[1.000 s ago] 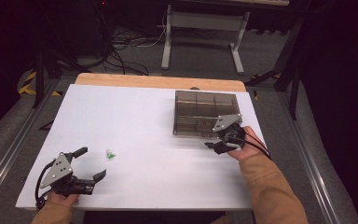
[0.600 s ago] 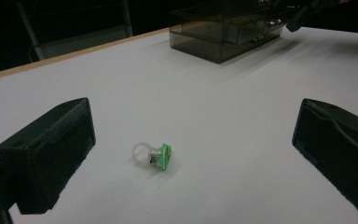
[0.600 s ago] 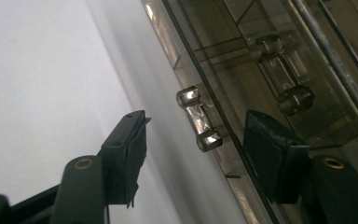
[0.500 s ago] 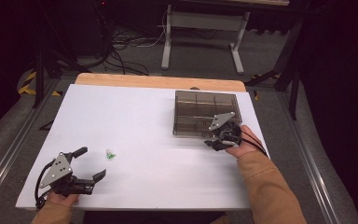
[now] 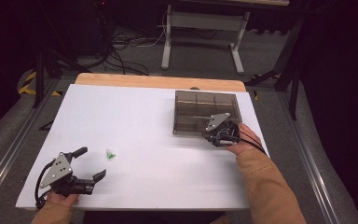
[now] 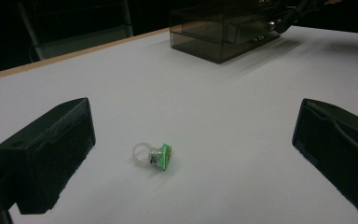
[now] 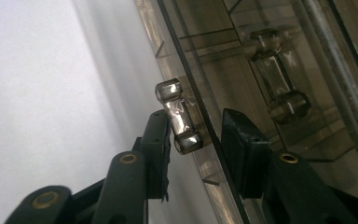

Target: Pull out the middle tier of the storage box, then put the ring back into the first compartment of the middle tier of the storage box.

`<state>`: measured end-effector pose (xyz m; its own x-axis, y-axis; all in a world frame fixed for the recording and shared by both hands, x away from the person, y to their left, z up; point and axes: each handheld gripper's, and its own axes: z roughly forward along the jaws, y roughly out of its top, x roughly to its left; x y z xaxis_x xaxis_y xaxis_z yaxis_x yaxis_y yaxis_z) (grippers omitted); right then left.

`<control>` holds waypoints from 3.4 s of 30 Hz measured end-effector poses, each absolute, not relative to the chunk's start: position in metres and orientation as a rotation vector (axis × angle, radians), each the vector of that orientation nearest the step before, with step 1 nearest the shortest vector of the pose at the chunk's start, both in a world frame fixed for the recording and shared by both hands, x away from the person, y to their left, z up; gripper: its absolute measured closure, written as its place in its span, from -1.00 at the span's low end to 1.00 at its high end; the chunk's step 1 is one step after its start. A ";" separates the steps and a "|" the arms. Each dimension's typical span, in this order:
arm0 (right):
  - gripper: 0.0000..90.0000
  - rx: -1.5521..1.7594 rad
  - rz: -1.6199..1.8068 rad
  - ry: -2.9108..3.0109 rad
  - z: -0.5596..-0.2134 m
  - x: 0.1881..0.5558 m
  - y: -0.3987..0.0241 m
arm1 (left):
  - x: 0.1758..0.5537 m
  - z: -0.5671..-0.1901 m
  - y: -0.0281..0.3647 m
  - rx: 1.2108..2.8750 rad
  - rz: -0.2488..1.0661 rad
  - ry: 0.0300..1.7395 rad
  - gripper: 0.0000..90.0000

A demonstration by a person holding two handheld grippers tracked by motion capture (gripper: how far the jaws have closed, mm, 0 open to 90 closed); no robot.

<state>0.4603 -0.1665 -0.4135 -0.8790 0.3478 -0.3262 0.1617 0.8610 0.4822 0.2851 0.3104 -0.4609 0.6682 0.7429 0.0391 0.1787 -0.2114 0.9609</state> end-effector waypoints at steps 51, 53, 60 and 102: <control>0.44 0.301 0.608 2.706 -0.408 0.421 -0.173 | 0.285 -0.461 0.310 1.741 0.619 0.747 -1.00; 0.44 0.316 0.606 2.707 -0.408 0.420 -0.174 | 0.285 -0.461 0.310 1.741 0.620 0.747 -1.00; 0.42 0.312 0.595 2.712 -0.412 0.420 -0.175 | 0.285 -0.461 0.310 1.743 0.623 0.746 -1.00; -0.79 0.450 1.125 2.511 -0.377 0.392 -0.175 | 0.275 -0.460 0.320 1.727 0.606 0.811 -1.00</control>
<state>0.3919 -0.1745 -0.3770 -0.8878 0.4212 -0.1854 0.1421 0.6340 0.7602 0.2746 0.3201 -0.4597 0.6372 0.7707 0.0020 0.2206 -0.1849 0.9577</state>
